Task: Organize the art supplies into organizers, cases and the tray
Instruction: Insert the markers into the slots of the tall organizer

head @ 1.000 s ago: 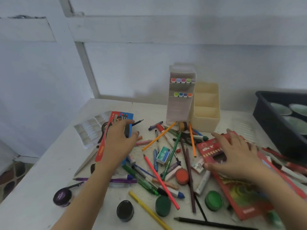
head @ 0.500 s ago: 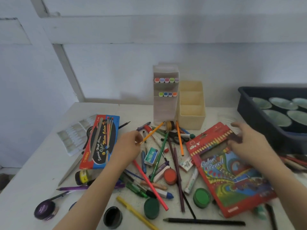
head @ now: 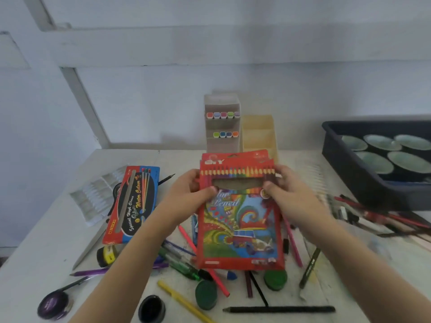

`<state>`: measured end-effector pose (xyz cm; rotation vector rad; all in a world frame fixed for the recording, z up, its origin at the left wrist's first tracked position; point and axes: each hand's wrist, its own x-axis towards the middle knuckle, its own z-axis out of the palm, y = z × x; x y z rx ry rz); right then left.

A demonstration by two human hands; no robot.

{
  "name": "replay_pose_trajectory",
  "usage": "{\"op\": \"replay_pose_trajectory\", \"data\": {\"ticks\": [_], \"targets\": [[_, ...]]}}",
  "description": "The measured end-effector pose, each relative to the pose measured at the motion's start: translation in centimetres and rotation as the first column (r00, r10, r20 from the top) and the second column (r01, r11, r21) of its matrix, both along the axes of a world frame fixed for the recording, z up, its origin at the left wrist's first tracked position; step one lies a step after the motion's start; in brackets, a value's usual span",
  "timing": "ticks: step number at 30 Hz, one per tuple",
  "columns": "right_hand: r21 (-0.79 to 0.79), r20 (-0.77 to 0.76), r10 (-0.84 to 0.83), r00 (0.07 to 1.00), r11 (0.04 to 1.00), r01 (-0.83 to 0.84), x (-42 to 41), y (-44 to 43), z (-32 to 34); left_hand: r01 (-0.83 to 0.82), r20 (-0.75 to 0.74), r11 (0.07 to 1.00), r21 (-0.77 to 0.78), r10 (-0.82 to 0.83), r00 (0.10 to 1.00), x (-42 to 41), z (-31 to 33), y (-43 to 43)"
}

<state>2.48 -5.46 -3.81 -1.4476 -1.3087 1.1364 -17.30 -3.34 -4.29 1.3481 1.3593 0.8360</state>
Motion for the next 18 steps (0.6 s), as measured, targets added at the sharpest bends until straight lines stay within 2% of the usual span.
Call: {"op": "replay_pose_trajectory", "data": {"ticks": [3,6,9,12,13,14,16,18], "targets": [[-0.039,0.165,0.149,0.975,0.989,-0.145,-0.4,-0.9,-0.9,-0.117,-0.210,0.986,0.119,0.140,0.968,-0.8,-0.4,0.7],[-0.107,0.249,0.214,0.945,0.975,-0.193,0.5,-1.5,-1.4,-0.087,-0.461,0.972,0.219,0.182,0.868,-2.2,-1.1,1.9],[-0.134,0.278,0.197,0.940,0.977,-0.165,2.8,-2.3,-1.2,-0.073,-0.653,0.966,0.249,0.223,0.723,-3.1,-2.0,2.6],[-0.083,0.343,0.090,0.935,0.994,-0.065,6.3,-2.8,-0.9,-0.040,-0.821,0.947,0.318,0.296,0.488,-2.3,-2.7,2.9],[-0.044,0.398,0.039,0.917,0.999,-0.023,7.7,-2.9,-1.0,-0.021,-0.835,0.934,0.356,0.328,0.443,-1.6,-2.8,2.7],[0.002,0.467,-0.004,0.884,1.000,0.003,9.1,-3.0,-1.1,-0.008,-0.819,0.918,0.397,0.358,0.448,-0.9,-2.8,2.5],[0.025,0.625,-0.002,0.780,1.000,-0.017,12.0,-3.6,-1.0,0.021,-0.745,0.887,0.462,0.375,0.552,1.2,-2.7,2.0],[-0.131,0.741,0.169,0.649,0.986,-0.106,14.3,-4.3,-0.9,0.060,-0.672,0.875,0.480,0.324,0.666,3.4,-2.7,1.5]]}}
